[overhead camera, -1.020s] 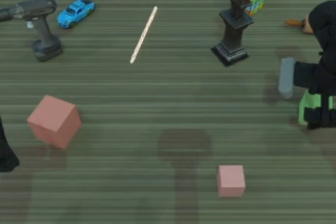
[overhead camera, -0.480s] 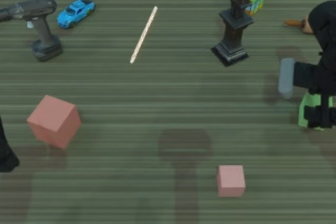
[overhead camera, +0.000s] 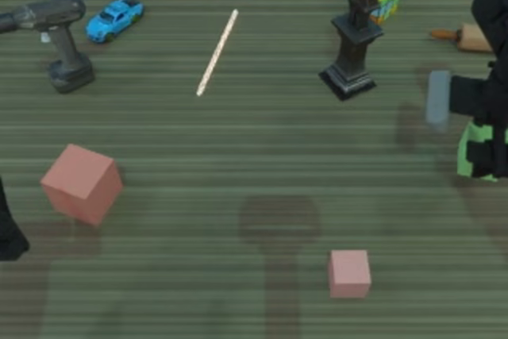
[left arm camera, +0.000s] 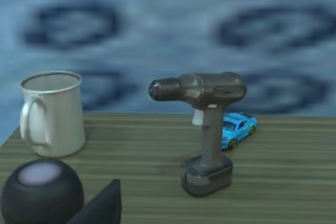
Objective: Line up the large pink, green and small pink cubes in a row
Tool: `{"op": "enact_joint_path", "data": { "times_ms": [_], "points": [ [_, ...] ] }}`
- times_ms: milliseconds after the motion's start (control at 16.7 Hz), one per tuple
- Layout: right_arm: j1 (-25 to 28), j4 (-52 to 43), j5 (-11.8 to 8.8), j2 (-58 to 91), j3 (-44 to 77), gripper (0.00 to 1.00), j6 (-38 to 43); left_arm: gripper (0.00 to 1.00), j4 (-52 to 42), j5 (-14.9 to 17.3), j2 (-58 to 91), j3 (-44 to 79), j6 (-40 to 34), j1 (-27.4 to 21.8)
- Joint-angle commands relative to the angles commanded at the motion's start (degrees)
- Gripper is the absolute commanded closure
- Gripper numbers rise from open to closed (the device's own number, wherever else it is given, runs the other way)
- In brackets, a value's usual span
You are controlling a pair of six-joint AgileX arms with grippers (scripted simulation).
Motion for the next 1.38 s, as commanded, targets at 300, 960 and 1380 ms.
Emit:
{"op": "enact_joint_path", "data": {
  "times_ms": [300,960,1380],
  "points": [
    [0.22,-6.91,-0.01,-3.19,4.0,1.0,0.12,0.0,0.0,0.0,0.0,0.0,0.0,0.0],
    [16.77,-8.0,-0.05,-4.31,3.51,1.0,11.01,0.0,0.0,0.0,0.0,0.0,0.0,0.0],
    [41.24,-9.23,-0.16,-7.14,2.02,1.0,26.85,0.0,0.0,0.0,0.0,0.0,0.0,0.0]
  ]
}}
